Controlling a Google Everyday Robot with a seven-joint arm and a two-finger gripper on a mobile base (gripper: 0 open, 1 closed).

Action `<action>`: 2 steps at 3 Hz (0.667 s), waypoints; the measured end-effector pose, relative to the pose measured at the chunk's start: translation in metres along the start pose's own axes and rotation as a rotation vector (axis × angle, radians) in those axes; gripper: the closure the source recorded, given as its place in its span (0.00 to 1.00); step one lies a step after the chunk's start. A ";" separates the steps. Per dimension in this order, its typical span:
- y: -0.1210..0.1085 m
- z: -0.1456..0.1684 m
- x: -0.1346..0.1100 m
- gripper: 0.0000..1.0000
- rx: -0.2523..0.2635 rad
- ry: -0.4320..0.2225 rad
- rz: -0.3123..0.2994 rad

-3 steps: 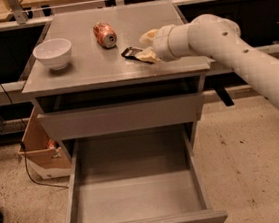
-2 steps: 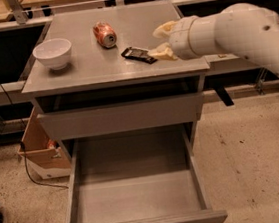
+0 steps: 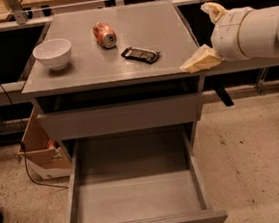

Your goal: Pick rxbar chocolate from middle drawer and place on counter

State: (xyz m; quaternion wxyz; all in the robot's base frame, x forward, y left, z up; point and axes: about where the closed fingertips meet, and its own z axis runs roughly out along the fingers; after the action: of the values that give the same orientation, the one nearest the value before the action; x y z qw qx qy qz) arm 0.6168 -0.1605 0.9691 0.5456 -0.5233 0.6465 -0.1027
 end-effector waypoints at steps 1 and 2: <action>0.009 0.006 -0.006 0.00 -0.009 -0.034 -0.001; 0.004 -0.011 0.020 0.00 0.009 -0.034 0.023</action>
Offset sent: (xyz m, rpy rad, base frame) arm -0.0165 -0.0623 -0.0163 0.0668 -0.0161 -0.0255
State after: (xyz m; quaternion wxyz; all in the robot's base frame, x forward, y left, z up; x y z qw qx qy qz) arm 0.6089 -0.1792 0.9588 0.5599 -0.5151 0.6427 -0.0905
